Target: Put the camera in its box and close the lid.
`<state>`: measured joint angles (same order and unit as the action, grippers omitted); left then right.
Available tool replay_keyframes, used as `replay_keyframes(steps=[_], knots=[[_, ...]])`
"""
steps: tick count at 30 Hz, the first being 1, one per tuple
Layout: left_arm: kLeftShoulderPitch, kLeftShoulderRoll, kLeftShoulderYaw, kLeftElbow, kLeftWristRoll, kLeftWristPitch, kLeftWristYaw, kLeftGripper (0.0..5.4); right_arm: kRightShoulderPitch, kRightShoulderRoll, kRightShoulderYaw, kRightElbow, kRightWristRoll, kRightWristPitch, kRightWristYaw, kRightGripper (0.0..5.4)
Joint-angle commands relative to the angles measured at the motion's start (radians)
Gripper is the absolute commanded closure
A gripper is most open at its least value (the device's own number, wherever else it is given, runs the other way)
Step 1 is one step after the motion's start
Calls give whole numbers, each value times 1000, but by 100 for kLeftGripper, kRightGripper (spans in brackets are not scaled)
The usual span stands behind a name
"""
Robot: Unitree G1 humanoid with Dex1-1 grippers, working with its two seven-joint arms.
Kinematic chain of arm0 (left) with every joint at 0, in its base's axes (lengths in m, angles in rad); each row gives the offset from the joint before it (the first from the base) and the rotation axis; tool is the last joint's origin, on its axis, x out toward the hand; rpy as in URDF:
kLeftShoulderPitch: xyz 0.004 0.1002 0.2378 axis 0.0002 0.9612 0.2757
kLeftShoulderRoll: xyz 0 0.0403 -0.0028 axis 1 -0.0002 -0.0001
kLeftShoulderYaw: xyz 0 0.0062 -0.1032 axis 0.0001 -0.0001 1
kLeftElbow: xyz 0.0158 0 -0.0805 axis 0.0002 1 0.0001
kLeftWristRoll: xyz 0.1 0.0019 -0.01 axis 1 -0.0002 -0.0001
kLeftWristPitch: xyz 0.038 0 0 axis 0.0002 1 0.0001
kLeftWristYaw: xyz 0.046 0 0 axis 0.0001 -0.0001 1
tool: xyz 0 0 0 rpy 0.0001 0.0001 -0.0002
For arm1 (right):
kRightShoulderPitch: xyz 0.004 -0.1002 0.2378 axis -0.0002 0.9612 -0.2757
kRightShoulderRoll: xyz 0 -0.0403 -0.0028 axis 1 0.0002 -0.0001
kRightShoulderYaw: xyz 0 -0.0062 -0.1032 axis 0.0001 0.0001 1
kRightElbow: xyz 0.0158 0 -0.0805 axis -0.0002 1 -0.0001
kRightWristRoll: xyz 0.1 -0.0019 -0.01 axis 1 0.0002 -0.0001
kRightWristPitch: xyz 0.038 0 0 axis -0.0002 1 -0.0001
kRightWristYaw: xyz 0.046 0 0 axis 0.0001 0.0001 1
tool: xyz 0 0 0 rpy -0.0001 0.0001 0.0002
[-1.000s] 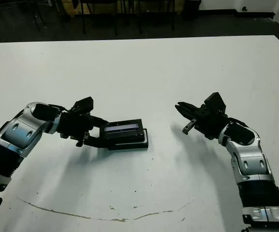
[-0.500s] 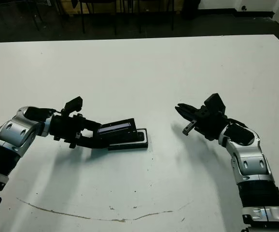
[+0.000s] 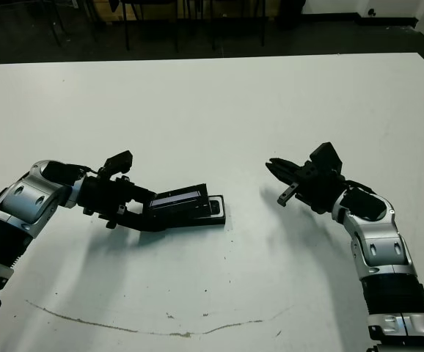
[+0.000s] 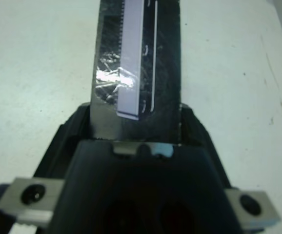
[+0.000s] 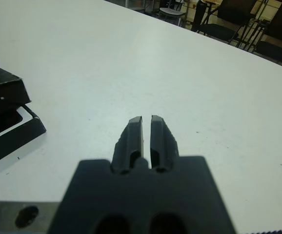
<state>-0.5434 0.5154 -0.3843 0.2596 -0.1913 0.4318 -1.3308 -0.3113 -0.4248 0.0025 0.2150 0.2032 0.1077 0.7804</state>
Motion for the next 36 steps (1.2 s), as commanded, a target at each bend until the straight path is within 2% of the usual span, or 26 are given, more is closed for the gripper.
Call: replay_keyframes(steps=[1,5,9,19,22,25,30,36], knots=[[62,14,-41,-67,-5,26,-37,268,8,-8,8,5,-11,13,-6,540],[81,25,-51,-134,-6,62,-20,268,3,-9,10,10,-14,14,-4,540],[99,21,-44,-124,-12,59,-7,268,2,-7,10,13,-16,6,-4,540],[90,-44,-77,-39,81,-21,130,268,0,-11,13,-1,-19,5,-1,540],[65,-83,-92,31,95,-55,139,268,2,-8,10,-7,-12,7,5,540],[25,-115,-113,83,107,-38,132,268,9,-3,5,-10,-1,2,10,540],[-53,-155,-162,145,149,-37,116,268,22,-15,14,-45,-14,-2,5,540],[-114,-194,-188,193,164,-42,84,268,29,-18,18,-56,-30,-14,-5,540]])
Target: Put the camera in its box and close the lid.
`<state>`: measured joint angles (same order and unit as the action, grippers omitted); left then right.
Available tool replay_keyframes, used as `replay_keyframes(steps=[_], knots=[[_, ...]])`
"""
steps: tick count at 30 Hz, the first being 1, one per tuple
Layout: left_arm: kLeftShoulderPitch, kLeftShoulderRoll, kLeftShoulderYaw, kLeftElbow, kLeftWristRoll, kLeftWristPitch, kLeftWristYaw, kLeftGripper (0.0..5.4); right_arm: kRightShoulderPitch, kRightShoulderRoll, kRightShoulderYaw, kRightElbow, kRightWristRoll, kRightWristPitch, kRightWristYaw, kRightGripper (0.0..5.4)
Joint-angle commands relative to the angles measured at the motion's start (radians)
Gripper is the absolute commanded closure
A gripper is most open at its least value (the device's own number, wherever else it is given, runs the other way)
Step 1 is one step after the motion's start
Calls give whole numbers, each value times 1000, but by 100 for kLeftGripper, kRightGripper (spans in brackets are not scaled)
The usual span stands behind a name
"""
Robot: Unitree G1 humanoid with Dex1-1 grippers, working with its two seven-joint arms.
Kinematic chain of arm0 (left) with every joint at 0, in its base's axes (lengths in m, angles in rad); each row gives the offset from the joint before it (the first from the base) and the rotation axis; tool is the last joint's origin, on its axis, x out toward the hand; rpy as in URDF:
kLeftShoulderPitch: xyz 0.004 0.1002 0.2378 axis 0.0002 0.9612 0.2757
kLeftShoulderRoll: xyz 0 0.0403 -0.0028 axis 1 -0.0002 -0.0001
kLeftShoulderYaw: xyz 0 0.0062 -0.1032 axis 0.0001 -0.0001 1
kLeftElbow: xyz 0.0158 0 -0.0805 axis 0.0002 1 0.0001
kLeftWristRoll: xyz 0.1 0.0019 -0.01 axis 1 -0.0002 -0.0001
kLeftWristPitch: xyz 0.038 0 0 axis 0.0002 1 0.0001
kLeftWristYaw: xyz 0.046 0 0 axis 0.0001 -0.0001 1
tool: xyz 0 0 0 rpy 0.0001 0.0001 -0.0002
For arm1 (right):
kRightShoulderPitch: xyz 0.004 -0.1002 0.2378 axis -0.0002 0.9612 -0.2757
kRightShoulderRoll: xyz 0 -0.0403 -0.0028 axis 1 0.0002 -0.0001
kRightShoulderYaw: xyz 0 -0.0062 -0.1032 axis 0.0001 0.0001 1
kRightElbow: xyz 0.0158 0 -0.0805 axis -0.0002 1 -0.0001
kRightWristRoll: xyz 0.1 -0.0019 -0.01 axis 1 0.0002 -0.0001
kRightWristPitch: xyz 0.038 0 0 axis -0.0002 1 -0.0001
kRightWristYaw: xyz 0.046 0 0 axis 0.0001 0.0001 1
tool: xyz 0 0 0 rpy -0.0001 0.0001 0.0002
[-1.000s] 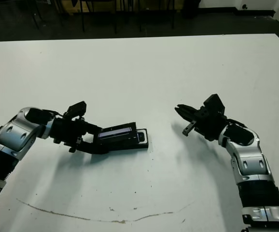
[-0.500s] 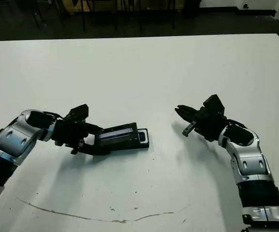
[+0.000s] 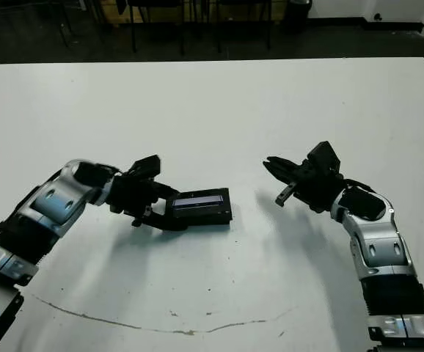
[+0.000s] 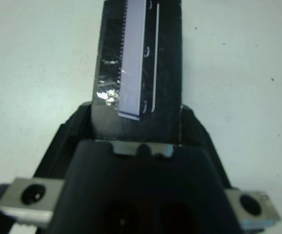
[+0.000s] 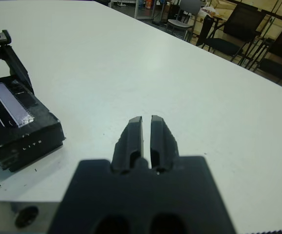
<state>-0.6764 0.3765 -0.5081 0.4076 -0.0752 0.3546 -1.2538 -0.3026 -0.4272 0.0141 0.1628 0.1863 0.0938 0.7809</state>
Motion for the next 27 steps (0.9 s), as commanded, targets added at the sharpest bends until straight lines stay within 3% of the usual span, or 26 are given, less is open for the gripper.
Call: replay_keyframes(steps=[1,7,21,24,27], knots=[[10,-58,-71,44,54,42,3,268,21,-14,5,-4,-8,5,-4,540],[-37,-66,-108,37,84,84,-43,268,29,-18,7,-25,-8,36,-10,540],[11,3,-120,29,123,33,-83,268,29,-22,15,-20,-19,-21,5,540],[32,35,-130,3,154,-36,-61,218,25,-21,18,-14,-19,-34,9,540],[47,49,-126,16,155,-27,-63,160,25,-26,22,-33,-21,-4,2,540]])
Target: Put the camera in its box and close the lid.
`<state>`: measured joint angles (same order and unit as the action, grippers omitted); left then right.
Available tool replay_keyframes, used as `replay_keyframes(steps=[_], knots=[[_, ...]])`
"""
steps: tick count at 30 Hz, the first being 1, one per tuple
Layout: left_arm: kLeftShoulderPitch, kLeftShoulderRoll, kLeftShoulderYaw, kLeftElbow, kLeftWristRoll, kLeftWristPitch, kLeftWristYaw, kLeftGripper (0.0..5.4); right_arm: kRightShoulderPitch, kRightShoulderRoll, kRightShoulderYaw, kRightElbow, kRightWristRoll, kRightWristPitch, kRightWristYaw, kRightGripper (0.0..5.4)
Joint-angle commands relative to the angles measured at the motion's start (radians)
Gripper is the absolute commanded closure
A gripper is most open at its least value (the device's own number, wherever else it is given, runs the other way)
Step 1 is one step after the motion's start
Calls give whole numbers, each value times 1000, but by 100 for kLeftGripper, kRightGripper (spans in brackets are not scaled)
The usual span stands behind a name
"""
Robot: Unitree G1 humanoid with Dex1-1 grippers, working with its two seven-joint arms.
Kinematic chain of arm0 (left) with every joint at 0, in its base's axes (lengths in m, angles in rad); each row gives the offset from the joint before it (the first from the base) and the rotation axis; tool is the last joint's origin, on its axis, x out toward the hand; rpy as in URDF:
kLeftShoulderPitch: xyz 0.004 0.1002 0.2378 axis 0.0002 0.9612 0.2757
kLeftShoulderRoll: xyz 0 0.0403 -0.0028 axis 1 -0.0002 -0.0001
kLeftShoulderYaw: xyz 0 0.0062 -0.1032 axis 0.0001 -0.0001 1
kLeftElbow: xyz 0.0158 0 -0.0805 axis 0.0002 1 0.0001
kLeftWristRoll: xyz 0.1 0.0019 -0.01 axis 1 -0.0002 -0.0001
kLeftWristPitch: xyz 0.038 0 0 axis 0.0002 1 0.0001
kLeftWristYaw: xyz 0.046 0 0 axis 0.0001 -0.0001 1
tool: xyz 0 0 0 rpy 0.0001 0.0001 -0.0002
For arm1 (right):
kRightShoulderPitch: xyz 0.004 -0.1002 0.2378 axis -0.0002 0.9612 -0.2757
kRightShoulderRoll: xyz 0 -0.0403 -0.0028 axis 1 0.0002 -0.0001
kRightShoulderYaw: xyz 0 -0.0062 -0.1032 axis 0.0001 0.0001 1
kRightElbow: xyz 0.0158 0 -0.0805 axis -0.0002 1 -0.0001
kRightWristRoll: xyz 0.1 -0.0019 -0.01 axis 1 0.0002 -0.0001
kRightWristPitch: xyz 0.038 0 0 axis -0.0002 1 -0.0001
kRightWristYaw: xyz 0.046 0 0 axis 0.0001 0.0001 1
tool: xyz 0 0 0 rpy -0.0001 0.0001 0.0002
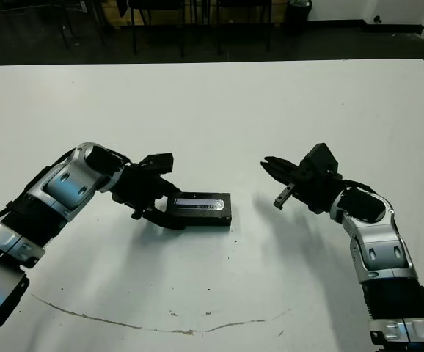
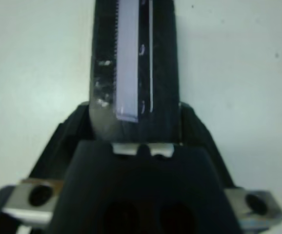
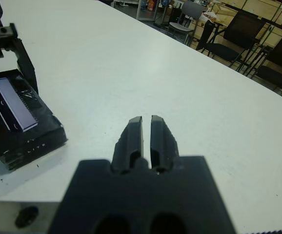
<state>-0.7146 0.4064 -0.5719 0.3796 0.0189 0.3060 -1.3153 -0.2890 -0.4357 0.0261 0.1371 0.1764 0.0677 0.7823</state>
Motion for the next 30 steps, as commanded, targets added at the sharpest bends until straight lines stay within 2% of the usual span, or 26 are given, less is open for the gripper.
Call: replay_keyframes(steps=[1,3,10,15,18,22,25,28,30], knots=[[90,23,-61,48,61,17,-2,142,13,-18,11,-10,-12,21,0,540],[101,35,-61,51,66,-2,0,108,17,-20,14,-15,-23,0,-6,540],[168,100,-26,57,41,-103,-15,1,30,-23,10,-40,-11,6,7,540],[233,173,24,59,25,-233,3,1,48,-25,16,-79,-11,33,-1,540],[285,230,83,39,-14,-261,3,1,59,-24,19,-97,-13,27,-1,540],[355,317,169,-13,-59,-263,8,1,64,-20,17,-95,-5,4,9,540],[432,378,272,-108,-93,-254,77,1,71,-19,18,-112,-9,20,-4,540],[540,417,436,-321,-117,-127,244,1,75,-16,12,-110,0,19,-4,540],[616,368,561,-478,-129,-36,417,19,76,-18,8,-109,4,24,-4,540]])
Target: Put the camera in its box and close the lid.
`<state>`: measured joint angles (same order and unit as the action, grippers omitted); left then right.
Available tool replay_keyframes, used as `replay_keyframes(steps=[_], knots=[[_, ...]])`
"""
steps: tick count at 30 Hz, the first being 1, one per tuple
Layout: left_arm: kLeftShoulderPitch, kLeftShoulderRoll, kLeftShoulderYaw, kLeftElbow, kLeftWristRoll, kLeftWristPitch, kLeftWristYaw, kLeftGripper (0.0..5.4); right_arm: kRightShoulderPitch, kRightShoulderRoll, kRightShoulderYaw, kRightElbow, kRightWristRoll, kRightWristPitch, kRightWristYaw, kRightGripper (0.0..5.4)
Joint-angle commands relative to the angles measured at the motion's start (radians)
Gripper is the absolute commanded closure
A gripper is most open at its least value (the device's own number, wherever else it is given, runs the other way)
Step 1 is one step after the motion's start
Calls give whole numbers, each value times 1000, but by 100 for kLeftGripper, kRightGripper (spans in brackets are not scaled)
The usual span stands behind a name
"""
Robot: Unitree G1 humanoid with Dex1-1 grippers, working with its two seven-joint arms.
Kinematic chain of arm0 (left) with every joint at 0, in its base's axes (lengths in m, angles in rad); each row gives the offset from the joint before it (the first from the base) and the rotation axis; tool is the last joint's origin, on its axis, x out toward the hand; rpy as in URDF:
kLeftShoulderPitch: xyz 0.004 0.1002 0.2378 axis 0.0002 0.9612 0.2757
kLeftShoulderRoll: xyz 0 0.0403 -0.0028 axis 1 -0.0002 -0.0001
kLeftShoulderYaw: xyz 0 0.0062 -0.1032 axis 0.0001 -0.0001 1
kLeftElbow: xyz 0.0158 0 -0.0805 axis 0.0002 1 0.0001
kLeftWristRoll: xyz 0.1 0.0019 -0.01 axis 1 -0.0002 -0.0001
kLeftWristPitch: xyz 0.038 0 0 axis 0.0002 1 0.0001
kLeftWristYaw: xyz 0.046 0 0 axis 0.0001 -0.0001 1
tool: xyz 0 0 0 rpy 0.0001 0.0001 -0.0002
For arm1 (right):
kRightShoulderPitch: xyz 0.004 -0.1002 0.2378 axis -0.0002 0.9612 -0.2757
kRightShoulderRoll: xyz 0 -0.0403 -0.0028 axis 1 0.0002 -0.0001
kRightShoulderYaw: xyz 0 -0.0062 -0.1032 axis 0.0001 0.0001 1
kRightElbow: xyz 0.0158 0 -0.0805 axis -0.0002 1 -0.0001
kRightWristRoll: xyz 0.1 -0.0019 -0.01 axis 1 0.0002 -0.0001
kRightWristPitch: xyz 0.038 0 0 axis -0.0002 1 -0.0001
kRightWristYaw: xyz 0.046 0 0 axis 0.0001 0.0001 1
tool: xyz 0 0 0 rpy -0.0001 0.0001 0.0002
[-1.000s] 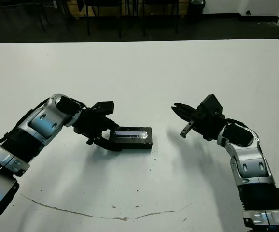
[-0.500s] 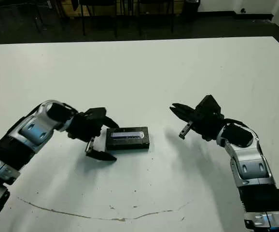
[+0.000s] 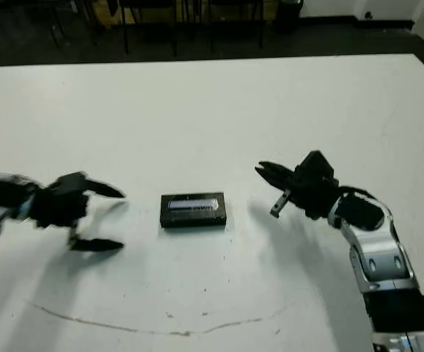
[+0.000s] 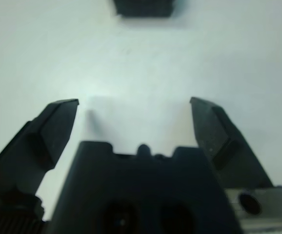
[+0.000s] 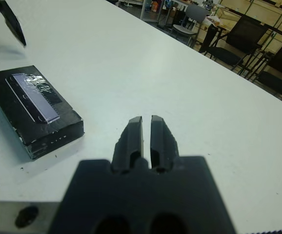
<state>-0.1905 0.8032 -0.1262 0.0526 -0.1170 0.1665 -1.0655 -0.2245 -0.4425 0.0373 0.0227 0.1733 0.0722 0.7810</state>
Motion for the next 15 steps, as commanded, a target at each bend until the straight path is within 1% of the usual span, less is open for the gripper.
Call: replay_keyframes(steps=[1,3,5,7,9,12,15], knots=[[125,-79,171,-237,5,142,270,28,12,-14,-6,3,9,24,-3,540],[161,-192,240,-367,-13,184,441,63,11,-17,-11,4,17,29,-2,540],[174,-302,252,-471,-29,226,573,101,11,-17,-15,8,14,18,-10,540],[180,-385,220,-566,-9,272,679,140,12,-16,-17,6,-3,4,-29,540],[178,-444,175,-615,7,291,741,180,9,-11,-23,18,-1,-1,-38,540],[159,-527,94,-655,11,347,808,238,8,-2,-37,22,14,28,-61,540],[119,-586,5,-643,24,400,849,297,5,8,-42,44,22,20,-73,540]])
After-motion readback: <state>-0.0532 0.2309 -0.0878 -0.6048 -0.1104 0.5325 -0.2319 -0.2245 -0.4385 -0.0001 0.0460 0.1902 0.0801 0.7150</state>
